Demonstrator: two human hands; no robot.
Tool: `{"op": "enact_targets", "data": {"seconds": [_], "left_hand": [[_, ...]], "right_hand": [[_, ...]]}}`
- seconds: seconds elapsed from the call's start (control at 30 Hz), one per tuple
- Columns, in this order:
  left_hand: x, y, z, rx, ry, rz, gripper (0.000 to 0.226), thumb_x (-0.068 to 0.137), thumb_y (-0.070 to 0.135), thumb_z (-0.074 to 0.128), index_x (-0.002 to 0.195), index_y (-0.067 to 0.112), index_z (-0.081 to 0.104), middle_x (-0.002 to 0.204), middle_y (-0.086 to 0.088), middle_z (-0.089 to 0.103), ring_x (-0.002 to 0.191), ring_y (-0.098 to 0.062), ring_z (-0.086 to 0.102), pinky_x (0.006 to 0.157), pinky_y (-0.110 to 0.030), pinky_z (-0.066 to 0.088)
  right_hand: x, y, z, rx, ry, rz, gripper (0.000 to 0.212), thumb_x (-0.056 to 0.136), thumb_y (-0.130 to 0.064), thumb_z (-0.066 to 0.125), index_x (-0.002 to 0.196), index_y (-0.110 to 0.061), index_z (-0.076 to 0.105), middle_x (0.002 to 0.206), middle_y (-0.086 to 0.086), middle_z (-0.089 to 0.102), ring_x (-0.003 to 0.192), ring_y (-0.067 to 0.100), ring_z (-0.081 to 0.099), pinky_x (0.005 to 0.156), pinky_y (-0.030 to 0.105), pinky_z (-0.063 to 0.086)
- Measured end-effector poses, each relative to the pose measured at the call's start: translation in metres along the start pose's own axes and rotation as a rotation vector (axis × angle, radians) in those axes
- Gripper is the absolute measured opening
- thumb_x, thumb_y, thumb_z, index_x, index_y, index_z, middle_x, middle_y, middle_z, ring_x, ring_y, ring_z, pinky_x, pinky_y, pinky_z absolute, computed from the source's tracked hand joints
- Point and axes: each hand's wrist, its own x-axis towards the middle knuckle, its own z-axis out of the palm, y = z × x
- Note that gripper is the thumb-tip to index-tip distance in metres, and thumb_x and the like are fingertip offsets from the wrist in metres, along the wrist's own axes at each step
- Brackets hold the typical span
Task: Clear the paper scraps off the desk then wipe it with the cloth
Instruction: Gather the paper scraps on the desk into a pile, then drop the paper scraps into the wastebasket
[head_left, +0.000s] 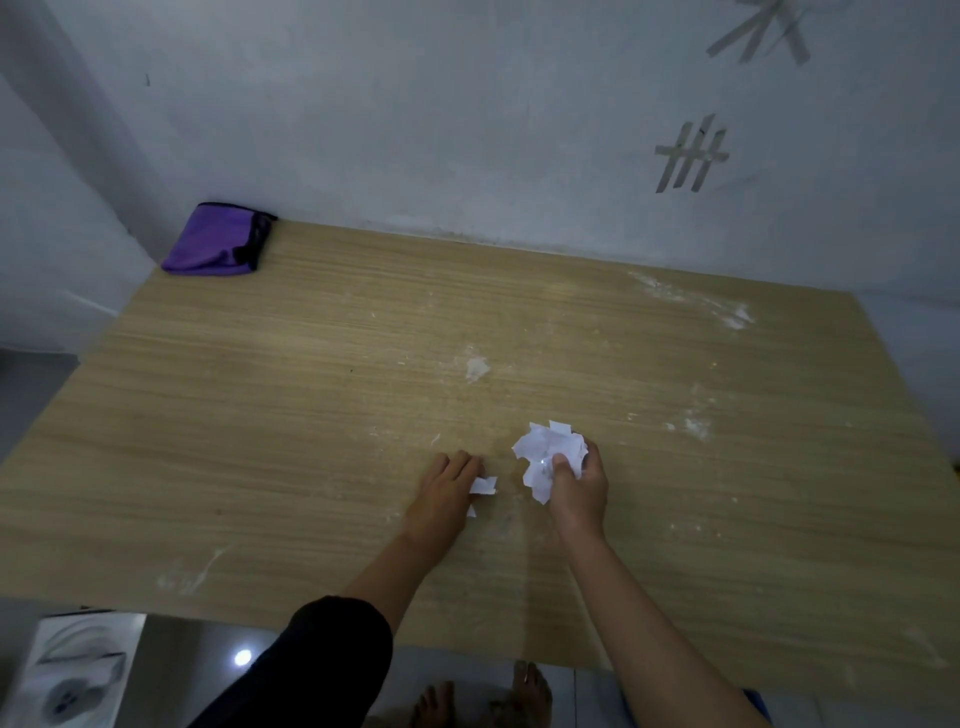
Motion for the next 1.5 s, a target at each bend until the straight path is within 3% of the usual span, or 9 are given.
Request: {"op": "enact_targets", "data": {"seconds": [0.13,0.23,0.47,0.63,0.77,1.03,1.3,1.4,1.5], "left_hand": [[-0.003,0.008,-0.004,-0.105,0.048,-0.018,0.026,0.077,0.015,0.051,0.102,0.012,0.057,0.094,-0.008,0.060,0.085,-0.012,0.040,0.075,-0.024,0.035],[0.001,0.006,-0.009,-0.173,-0.018,-0.070,0.040,0.074,-0.002,0.064,0.112,0.007,0.060,0.105,-0.012,0.057,0.092,-0.016,0.049,0.076,-0.016,0.041],[0.027,0.006,-0.027,-0.404,0.060,-0.470,0.016,0.086,0.002,0.056,0.098,0.002,0.067,0.097,-0.010,0.063,0.089,-0.019,0.057,0.061,-0.011,0.030],[0.025,0.015,-0.032,-0.585,0.164,-0.561,0.028,0.094,0.014,0.046,0.084,-0.010,0.058,0.081,-0.025,0.058,0.080,-0.018,0.054,0.057,-0.005,0.032],[0.025,0.053,-0.026,-0.651,0.109,-0.520,0.028,0.094,0.011,0.045,0.069,0.003,0.051,0.059,-0.003,0.043,0.056,-0.010,0.041,0.051,-0.005,0.034],[0.018,0.149,0.022,-0.756,-0.002,-0.464,0.035,0.095,0.016,0.046,0.090,-0.018,0.053,0.079,-0.034,0.051,0.065,-0.021,0.049,0.051,-0.003,0.034],[-0.029,0.260,0.069,-0.739,-0.080,-0.375,0.024,0.095,0.014,0.045,0.093,-0.003,0.061,0.086,-0.006,0.055,0.079,-0.009,0.048,0.062,0.001,0.033],[-0.062,0.297,0.097,-0.645,-0.138,-0.242,0.027,0.096,0.010,0.043,0.072,0.009,0.054,0.073,0.002,0.047,0.065,-0.004,0.042,0.060,-0.020,0.029],[-0.098,0.324,0.132,-0.664,-0.166,-0.212,0.030,0.097,0.022,0.040,0.070,0.012,0.047,0.071,0.003,0.045,0.066,-0.011,0.046,0.061,-0.021,0.026]], "right_hand": [[0.000,0.001,-0.002,-0.001,-0.006,0.007,0.027,0.090,-0.004,0.047,0.110,-0.021,0.054,0.101,0.002,0.063,0.089,0.020,0.061,0.074,0.029,0.048],[0.001,0.001,-0.003,0.002,-0.004,0.027,0.030,0.090,-0.004,0.048,0.115,-0.019,0.054,0.103,0.003,0.063,0.091,0.021,0.061,0.076,0.032,0.050],[-0.001,-0.004,-0.009,0.061,0.026,0.052,0.030,0.089,-0.003,0.047,0.114,-0.017,0.054,0.101,0.002,0.063,0.088,0.019,0.061,0.075,0.030,0.049],[-0.010,-0.004,-0.022,0.098,0.073,0.051,0.032,0.088,-0.002,0.045,0.116,-0.017,0.053,0.101,0.001,0.061,0.087,0.018,0.059,0.074,0.030,0.049],[-0.017,0.001,-0.044,0.103,0.160,0.052,0.033,0.089,-0.003,0.045,0.118,-0.018,0.052,0.105,0.002,0.060,0.090,0.019,0.058,0.077,0.030,0.046],[-0.029,0.018,-0.120,0.111,0.291,0.086,0.034,0.091,-0.003,0.043,0.121,-0.016,0.051,0.105,0.002,0.058,0.090,0.019,0.056,0.076,0.029,0.043],[-0.053,0.060,-0.222,0.101,0.321,0.107,0.034,0.089,-0.003,0.043,0.120,-0.016,0.051,0.103,0.002,0.058,0.087,0.020,0.056,0.074,0.030,0.045],[-0.064,0.080,-0.257,0.085,0.334,0.106,0.032,0.089,-0.005,0.043,0.118,-0.015,0.051,0.103,0.003,0.059,0.088,0.022,0.057,0.074,0.031,0.046],[-0.077,0.103,-0.290,0.115,0.442,0.114,0.030,0.089,-0.006,0.043,0.118,-0.013,0.052,0.104,0.003,0.058,0.089,0.022,0.057,0.074,0.031,0.046]]}}
